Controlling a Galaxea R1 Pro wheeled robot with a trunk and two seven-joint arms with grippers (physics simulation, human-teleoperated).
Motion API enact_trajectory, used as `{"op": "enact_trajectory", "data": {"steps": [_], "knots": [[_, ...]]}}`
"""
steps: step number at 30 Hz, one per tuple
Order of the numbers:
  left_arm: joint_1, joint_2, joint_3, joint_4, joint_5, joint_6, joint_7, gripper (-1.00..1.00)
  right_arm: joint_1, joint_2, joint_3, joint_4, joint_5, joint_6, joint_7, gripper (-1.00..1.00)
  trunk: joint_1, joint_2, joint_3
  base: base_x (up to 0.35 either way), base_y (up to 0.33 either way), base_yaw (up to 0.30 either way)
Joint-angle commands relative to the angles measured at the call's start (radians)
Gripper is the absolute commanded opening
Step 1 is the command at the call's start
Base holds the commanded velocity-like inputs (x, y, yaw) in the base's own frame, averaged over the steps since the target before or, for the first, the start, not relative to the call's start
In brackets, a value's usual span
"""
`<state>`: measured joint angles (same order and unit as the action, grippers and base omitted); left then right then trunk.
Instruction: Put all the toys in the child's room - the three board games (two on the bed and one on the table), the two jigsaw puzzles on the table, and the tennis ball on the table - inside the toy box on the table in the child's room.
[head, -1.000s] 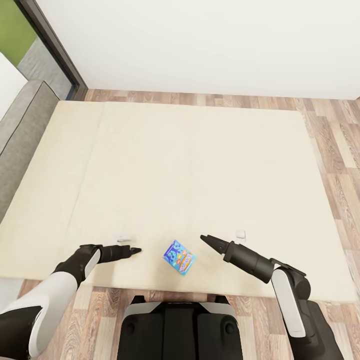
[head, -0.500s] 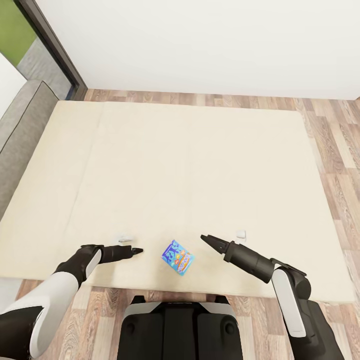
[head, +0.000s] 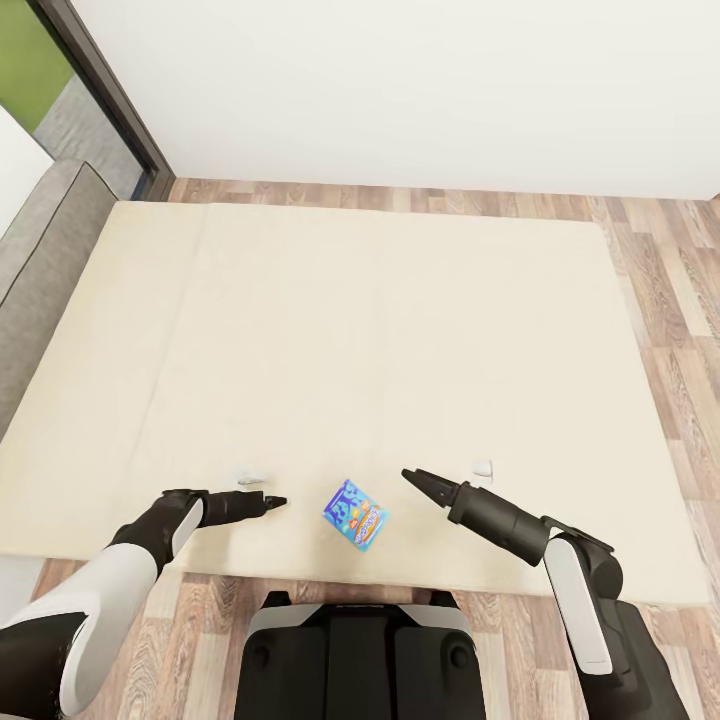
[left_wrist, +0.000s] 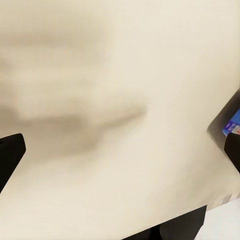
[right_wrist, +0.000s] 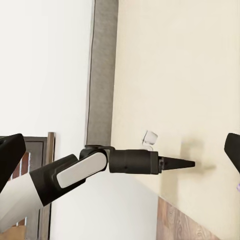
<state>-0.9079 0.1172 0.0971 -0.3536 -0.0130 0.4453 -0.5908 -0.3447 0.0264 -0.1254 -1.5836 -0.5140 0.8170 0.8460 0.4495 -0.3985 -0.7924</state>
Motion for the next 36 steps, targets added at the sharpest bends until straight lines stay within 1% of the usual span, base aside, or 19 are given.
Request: {"op": "enact_trajectory", "data": {"steps": [1,10,18,27,36], "knots": [[0.0,-0.001,0.007,-0.001,-0.002,0.009,-0.004,1.0,0.0,0.001,-0.002,0.0,-0.001,0.005,0.003,1.0,0.001,-0.001,-0.001,0.0,0.0,0.0],[0.0,-0.001,0.007,-0.001,-0.001,0.007,-0.004,1.0,0.0,0.001,-0.002,0.001,-0.001,0.005,0.006,1.0,0.001,-0.001,-0.001,0.0,-0.016,0.0],[0.0,-0.001,0.007,-0.001,0.0,0.007,-0.006,1.0,0.0,0.001,-0.002,0.001,-0.001,0.005,0.007,1.0,0.001,-0.001,-0.001,0.0,-0.185,0.0],[0.001,-0.001,0.007,-0.001,0.0,0.006,-0.006,1.0,0.0,0.001,-0.002,0.001,0.0,0.005,0.008,1.0,0.001,-0.001,-0.001,0.0,-0.079,0.0],[0.001,-0.002,0.007,-0.001,-0.001,0.005,-0.005,1.0,0.0,0.0,-0.002,0.001,-0.001,0.005,0.008,1.0,0.001,-0.001,-0.001,0.0,-0.165,0.0]]}}
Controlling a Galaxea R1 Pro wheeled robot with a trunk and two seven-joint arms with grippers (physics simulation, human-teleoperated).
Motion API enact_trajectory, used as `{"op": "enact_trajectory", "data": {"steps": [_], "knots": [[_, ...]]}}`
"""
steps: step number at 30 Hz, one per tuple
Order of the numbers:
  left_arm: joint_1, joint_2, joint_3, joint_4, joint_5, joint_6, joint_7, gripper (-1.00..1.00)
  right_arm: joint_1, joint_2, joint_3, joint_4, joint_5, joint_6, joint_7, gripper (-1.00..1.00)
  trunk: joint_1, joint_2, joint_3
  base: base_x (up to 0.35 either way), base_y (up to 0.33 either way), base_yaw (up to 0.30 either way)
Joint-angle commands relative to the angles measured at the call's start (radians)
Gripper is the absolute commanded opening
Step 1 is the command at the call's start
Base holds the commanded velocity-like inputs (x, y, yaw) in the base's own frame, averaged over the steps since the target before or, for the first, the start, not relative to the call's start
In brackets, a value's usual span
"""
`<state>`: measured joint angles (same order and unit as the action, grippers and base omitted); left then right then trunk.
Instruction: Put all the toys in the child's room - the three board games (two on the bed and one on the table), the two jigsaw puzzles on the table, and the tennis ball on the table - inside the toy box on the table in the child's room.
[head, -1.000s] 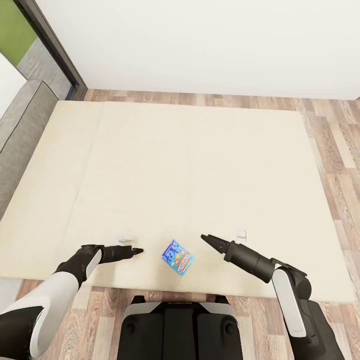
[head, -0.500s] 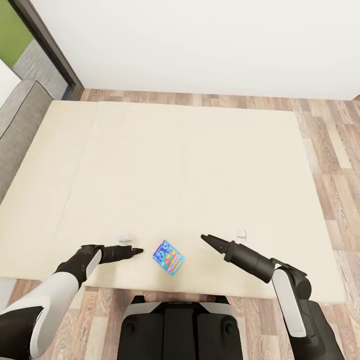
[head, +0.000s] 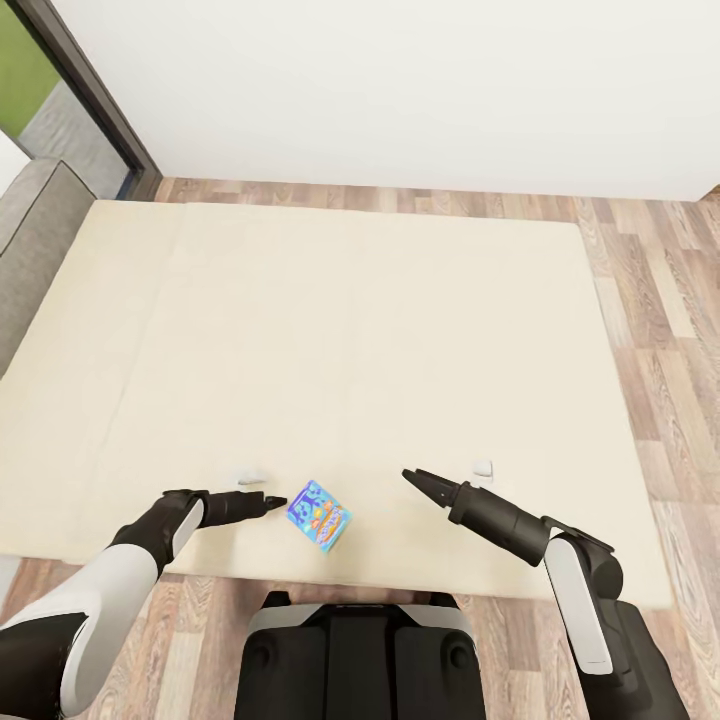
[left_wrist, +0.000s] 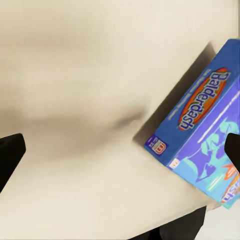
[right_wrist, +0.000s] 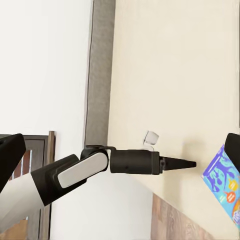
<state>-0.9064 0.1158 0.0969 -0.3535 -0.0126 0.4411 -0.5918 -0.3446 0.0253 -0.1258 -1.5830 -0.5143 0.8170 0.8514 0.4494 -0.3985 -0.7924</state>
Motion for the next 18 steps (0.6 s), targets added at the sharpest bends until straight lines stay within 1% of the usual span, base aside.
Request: {"op": "enact_trajectory", "data": {"steps": [1,8,18], "knots": [[0.0,0.0,0.007,-0.001,-0.001,0.009,-0.005,1.0,-0.001,0.001,-0.002,0.0,-0.001,0.005,0.003,1.0,0.001,-0.002,-0.001,0.0,-0.057,0.0],[0.0,0.0,0.007,-0.001,-0.001,0.007,-0.006,1.0,-0.001,0.0,-0.002,0.0,-0.001,0.005,0.004,1.0,0.001,-0.002,0.0,0.0,-0.025,-0.006],[0.0,0.001,0.008,-0.001,-0.001,0.007,-0.006,1.0,-0.001,-0.001,-0.002,0.0,-0.001,0.005,0.005,1.0,0.001,-0.002,0.005,0.0,-0.003,-0.061]]}}
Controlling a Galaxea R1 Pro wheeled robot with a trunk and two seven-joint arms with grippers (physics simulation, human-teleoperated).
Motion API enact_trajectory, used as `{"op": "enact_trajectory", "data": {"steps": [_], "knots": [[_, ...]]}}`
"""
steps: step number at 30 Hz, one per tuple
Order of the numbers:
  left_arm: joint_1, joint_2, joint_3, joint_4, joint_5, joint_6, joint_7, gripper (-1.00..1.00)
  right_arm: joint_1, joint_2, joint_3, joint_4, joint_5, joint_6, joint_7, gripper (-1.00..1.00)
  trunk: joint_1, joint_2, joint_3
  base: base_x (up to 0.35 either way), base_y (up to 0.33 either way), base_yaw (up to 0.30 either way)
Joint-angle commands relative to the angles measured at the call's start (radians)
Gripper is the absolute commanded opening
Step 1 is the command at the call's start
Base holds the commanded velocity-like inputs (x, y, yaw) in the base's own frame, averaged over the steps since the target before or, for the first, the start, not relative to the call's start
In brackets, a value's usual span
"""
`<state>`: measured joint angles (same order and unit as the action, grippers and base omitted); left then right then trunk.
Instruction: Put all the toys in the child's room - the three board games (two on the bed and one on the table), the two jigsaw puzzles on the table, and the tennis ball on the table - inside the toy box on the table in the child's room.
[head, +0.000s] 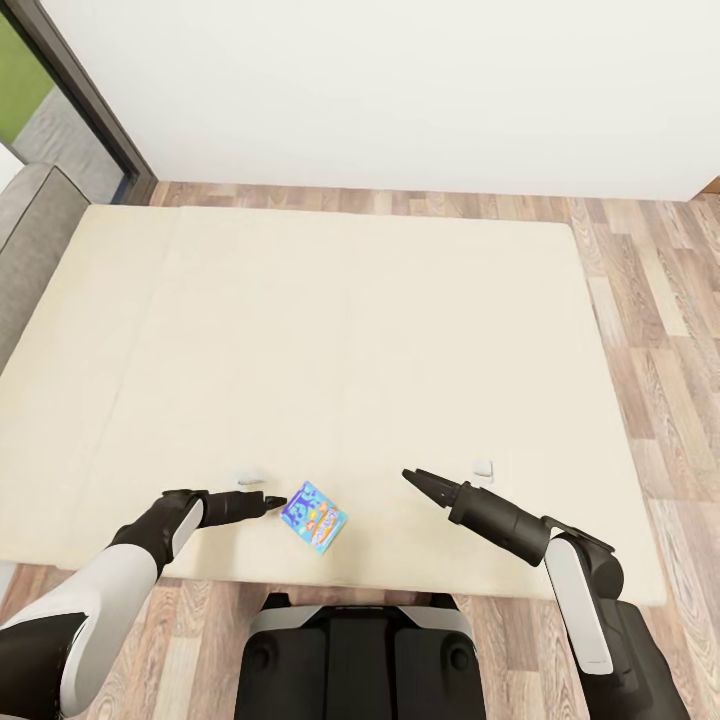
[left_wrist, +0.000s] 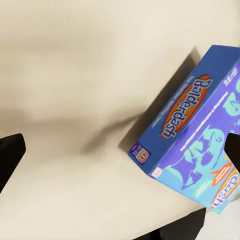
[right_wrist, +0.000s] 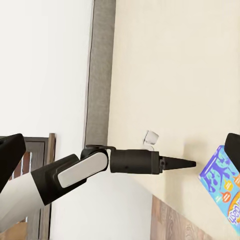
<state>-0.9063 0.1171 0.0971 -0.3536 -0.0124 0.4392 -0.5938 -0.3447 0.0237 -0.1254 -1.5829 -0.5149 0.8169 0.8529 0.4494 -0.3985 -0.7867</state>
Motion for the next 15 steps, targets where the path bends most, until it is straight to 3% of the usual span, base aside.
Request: {"op": "enact_trajectory", "data": {"steps": [1,15], "knots": [[0.0,-0.001,0.007,-0.001,-0.001,0.009,-0.004,1.0,0.0,0.001,-0.002,0.0,0.0,0.005,0.003,1.0,0.001,-0.001,-0.001,0.0,0.0,-0.016],[0.0,-0.001,0.007,-0.001,-0.001,0.01,-0.004,1.0,0.0,0.001,-0.002,0.0,0.0,0.005,0.003,1.0,0.001,-0.001,0.0,0.0,-0.012,-0.004]]}}
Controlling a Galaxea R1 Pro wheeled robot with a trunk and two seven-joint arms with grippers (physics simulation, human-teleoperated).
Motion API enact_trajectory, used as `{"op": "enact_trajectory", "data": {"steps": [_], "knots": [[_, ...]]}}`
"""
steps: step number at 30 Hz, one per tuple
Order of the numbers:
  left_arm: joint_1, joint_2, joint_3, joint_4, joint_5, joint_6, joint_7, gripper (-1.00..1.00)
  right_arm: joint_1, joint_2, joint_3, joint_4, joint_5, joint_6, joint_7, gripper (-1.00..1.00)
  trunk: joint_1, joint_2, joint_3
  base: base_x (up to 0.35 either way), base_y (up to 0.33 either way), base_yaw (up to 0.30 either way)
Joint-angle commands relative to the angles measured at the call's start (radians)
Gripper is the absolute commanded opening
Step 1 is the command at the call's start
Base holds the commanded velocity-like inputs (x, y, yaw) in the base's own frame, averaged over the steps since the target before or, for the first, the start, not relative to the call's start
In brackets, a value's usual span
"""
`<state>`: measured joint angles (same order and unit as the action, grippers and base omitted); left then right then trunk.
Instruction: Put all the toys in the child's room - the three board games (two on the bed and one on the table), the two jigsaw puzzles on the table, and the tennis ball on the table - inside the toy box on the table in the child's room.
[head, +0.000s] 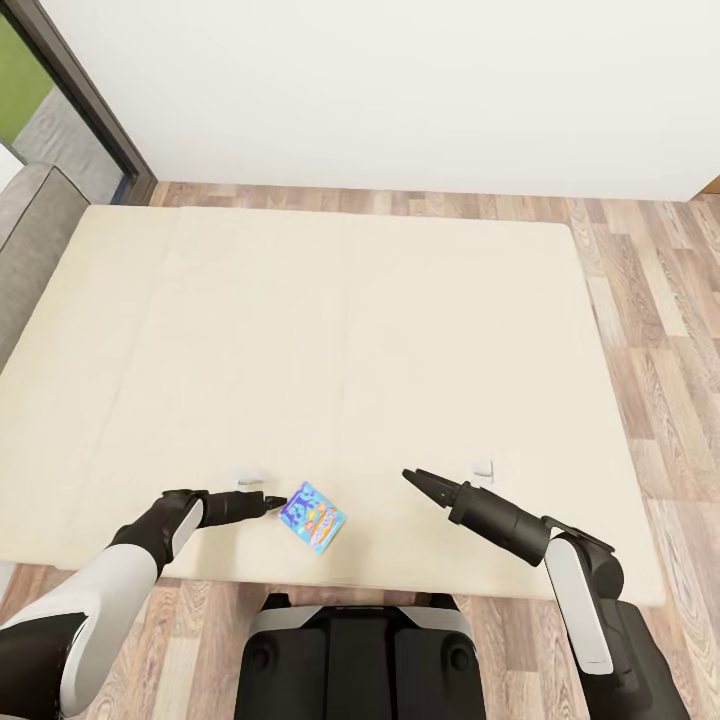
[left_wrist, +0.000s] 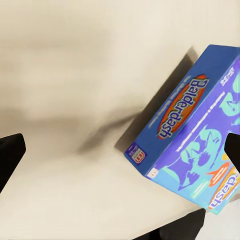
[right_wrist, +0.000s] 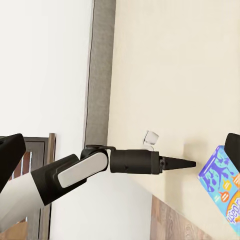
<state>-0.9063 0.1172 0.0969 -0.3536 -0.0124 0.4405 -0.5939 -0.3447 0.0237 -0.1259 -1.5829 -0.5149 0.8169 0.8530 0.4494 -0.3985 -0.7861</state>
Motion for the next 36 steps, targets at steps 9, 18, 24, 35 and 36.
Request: {"op": "enact_trajectory", "data": {"steps": [9,18,24,35,36], "knots": [[0.0,-0.001,0.008,-0.001,0.001,0.013,-0.003,1.0,0.0,0.001,-0.002,0.0,-0.001,0.005,0.003,1.0,0.001,-0.002,-0.001,0.0,-0.022,0.0],[0.0,-0.001,0.007,-0.001,0.001,0.015,-0.003,1.0,0.0,0.001,-0.003,0.0,0.0,0.005,0.002,1.0,0.001,-0.002,-0.001,0.0,-0.087,0.0],[0.0,0.0,0.009,-0.001,0.002,0.015,-0.003,1.0,0.0,0.001,-0.003,0.0,0.001,0.005,0.002,1.0,0.001,-0.002,-0.001,0.0,-0.016,0.0],[0.0,0.005,0.013,-0.001,0.003,0.016,-0.015,1.0,0.0,0.001,-0.003,0.0,0.0,0.005,0.001,1.0,0.001,-0.002,-0.001,0.0,-0.001,0.0],[0.0,0.006,0.013,-0.001,0.003,0.016,-0.021,1.0,0.0,0.001,-0.003,0.0,0.0,0.005,0.001,1.0,0.001,-0.002,-0.001,0.0,0.0,0.0]]}}
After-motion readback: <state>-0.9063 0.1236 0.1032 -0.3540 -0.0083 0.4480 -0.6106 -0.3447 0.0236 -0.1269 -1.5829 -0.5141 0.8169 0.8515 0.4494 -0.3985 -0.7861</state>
